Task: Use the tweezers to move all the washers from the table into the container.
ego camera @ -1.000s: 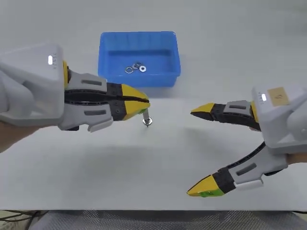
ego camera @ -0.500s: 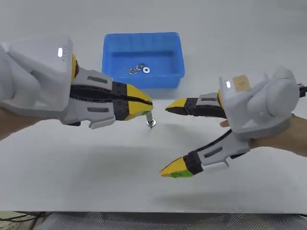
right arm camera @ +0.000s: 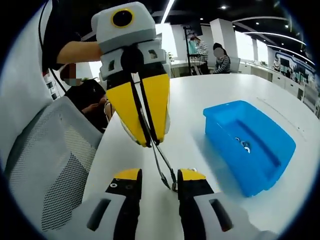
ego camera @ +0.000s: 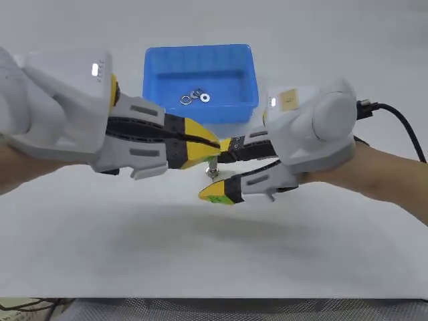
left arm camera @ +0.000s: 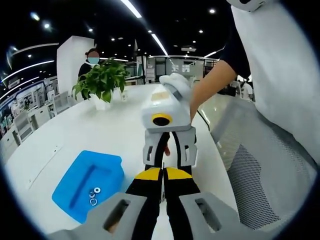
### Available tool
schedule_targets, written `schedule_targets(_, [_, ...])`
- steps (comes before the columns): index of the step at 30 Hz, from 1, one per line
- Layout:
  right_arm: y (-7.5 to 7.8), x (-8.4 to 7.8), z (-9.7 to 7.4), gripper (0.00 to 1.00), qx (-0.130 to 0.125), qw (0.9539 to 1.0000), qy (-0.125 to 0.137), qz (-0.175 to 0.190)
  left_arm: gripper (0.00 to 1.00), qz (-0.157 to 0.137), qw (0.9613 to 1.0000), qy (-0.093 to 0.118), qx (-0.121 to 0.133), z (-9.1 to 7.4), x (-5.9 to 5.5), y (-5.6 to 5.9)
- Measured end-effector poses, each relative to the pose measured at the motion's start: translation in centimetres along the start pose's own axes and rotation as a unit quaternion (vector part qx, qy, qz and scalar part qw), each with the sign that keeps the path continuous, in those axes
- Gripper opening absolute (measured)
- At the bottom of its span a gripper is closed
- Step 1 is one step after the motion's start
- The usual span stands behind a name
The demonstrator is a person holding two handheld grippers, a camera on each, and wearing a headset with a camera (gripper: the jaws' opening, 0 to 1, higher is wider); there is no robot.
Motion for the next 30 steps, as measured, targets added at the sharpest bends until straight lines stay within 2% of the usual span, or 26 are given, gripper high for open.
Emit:
schedule_targets(5, [0.11,-0.16,0.09,0.24,-0.003,0.9994,-0.013,-0.031,0.04,-0.001,1.0000,0.001,-0.002,0.23,0.06,0.02])
schedule_targets(8, [0.28,-0.11,0.05,0.19,-0.006,0.9996,-0.005,-0.027,0.04,0.000,1.0000,0.000,-0.004,0.36,0.09,0.06])
schedule_targets(10, [0.51,-0.07,0.03,0.15,-0.011,0.9992,-0.005,-0.037,0.04,-0.002,0.9999,0.001,-0.012,0.41,0.07,0.25])
schedule_targets(11, [0.56,-0.04,0.04,0.13,-0.012,0.9989,-0.006,-0.044,0.04,0.000,1.0000,0.001,-0.008,0.37,0.03,0.13])
schedule_targets(15, [0.37,0.03,0.15,0.12,-0.013,0.9971,-0.011,-0.075,0.04,-0.001,1.0000,-0.001,-0.005,0.19,-0.16,-0.14])
schedule_targets(26, [0.54,-0.01,0.08,0.10,-0.025,0.9957,-0.007,-0.089,0.05,0.000,1.0000,-0.004,0.007,0.08,-0.19,-0.14])
schedule_targets(30, [0.53,-0.04,0.07,0.10,-0.031,0.9963,-0.004,-0.080,0.07,-0.023,0.9992,0.004,0.031,-0.17,-0.42,0.01])
Point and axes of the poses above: the centre of the closed fingertips' face, and the gripper's own axes: z roughly forward along the fingers, y roughly to its right, x roughly out of its top, the point moved 10 cm from there along -z, roughly backward along the fingers, and after that the axes turned 5 degrees about z, right-handed, at the moved point
